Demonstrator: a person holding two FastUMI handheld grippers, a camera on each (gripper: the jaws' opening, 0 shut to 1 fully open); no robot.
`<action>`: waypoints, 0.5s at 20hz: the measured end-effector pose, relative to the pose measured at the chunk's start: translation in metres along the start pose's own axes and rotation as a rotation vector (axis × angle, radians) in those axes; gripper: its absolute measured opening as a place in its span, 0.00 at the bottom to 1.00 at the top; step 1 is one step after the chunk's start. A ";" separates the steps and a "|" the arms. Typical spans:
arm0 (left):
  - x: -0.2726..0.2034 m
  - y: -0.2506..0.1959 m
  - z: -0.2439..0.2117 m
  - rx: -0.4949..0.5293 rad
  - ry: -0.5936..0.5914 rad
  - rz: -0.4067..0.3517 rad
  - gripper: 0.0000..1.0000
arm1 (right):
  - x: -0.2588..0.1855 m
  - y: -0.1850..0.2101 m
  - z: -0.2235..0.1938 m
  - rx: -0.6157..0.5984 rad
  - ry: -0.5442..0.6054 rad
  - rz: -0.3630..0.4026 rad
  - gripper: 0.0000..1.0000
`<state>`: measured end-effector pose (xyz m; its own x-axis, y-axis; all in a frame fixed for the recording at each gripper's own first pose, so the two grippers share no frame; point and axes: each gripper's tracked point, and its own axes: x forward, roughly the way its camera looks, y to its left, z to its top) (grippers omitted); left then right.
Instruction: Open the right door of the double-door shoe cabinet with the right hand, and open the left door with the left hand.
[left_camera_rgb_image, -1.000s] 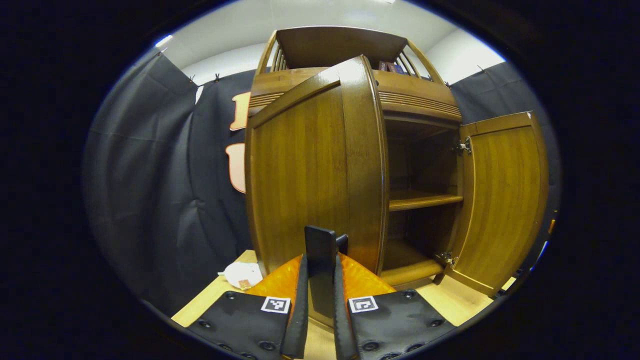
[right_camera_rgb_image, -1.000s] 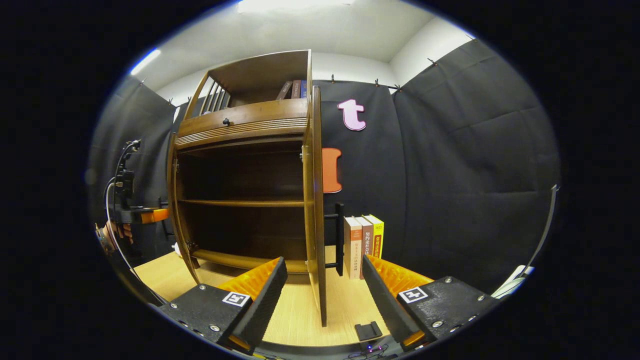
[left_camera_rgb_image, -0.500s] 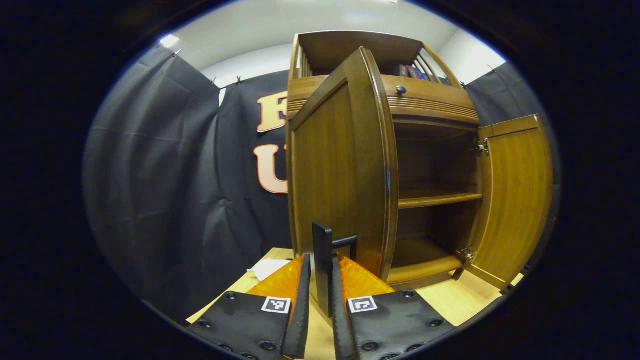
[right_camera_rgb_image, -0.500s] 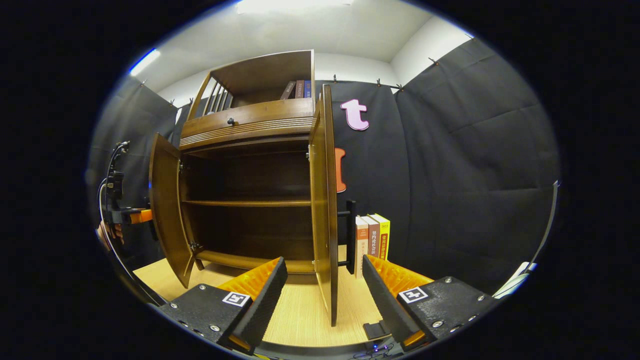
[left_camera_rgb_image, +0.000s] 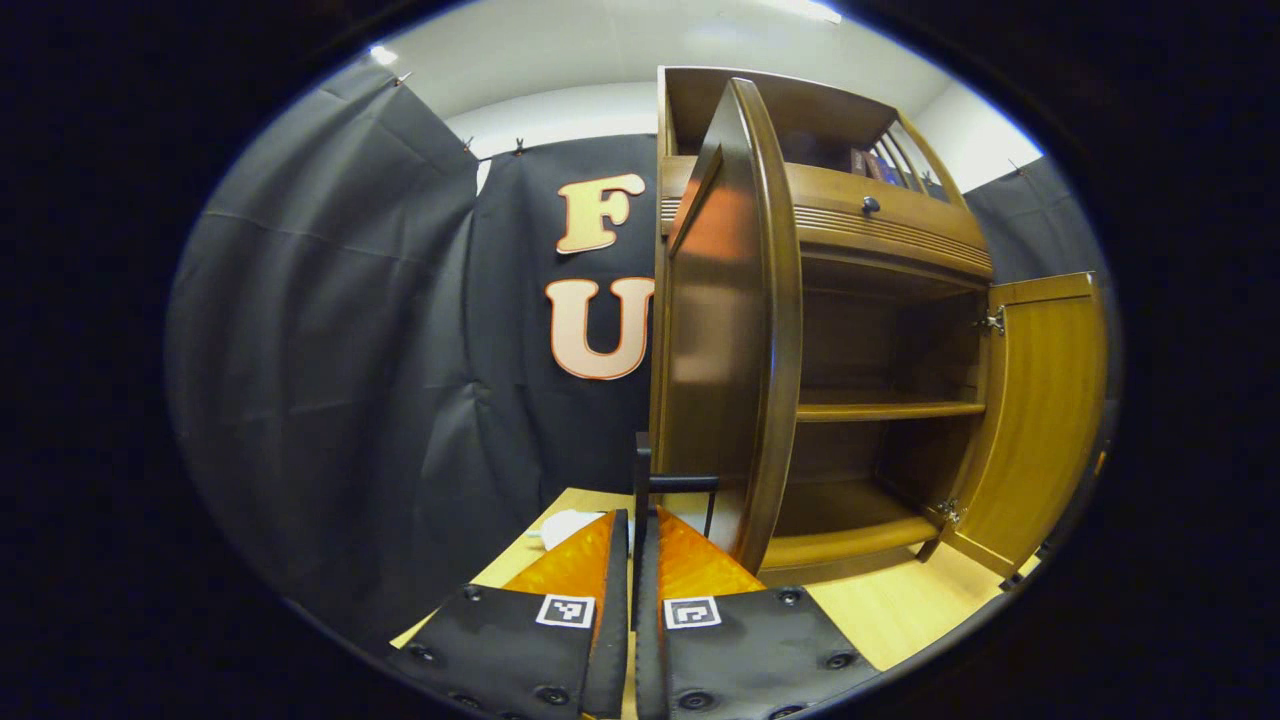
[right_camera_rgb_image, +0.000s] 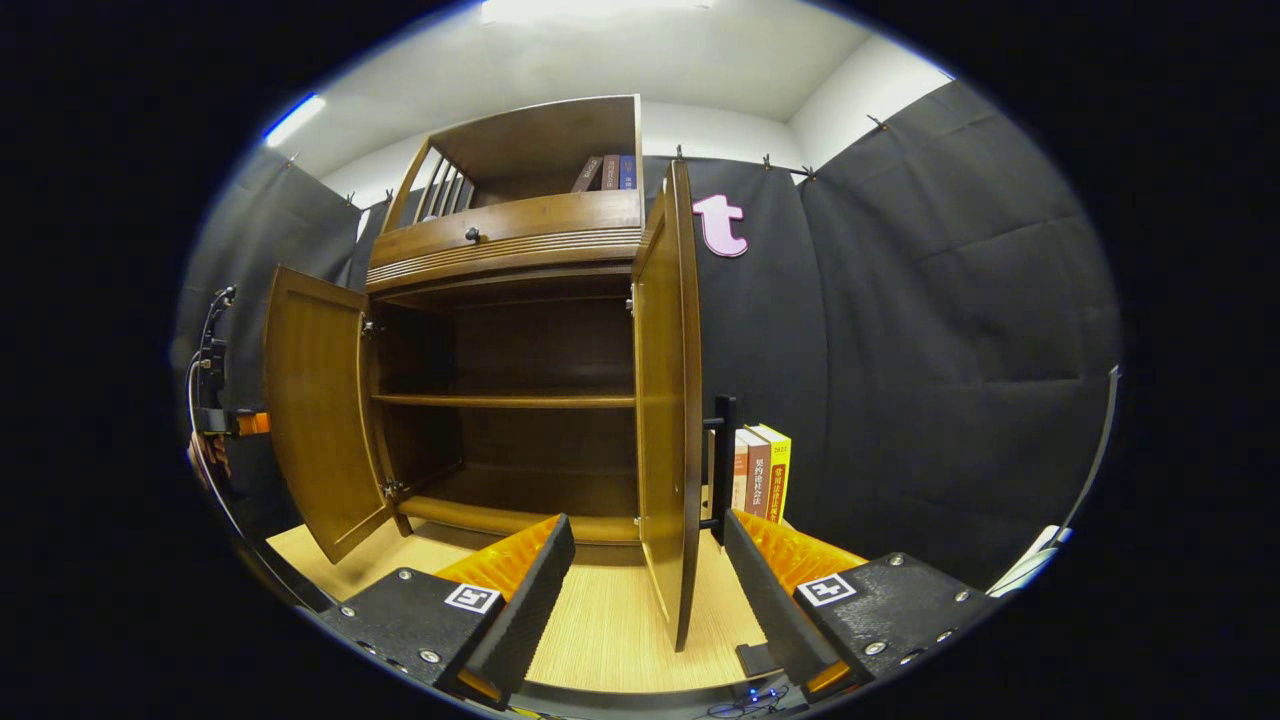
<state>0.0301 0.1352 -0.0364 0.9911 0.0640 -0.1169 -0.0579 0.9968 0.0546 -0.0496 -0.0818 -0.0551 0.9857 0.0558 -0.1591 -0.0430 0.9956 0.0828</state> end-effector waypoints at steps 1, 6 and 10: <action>0.000 0.004 -0.001 0.010 0.002 -0.027 0.12 | 0.001 0.001 0.000 -0.001 0.002 0.001 0.92; 0.009 0.036 -0.003 -0.054 0.004 -0.149 0.12 | 0.005 0.005 0.003 0.027 0.005 0.016 0.92; 0.014 0.053 -0.003 -0.075 0.002 -0.257 0.19 | 0.007 0.003 0.008 0.038 0.008 0.013 0.92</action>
<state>0.0404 0.1890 -0.0380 0.9742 -0.1915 -0.1196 0.1866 0.9811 -0.0507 -0.0420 -0.0785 -0.0484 0.9837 0.0694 -0.1656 -0.0492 0.9912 0.1227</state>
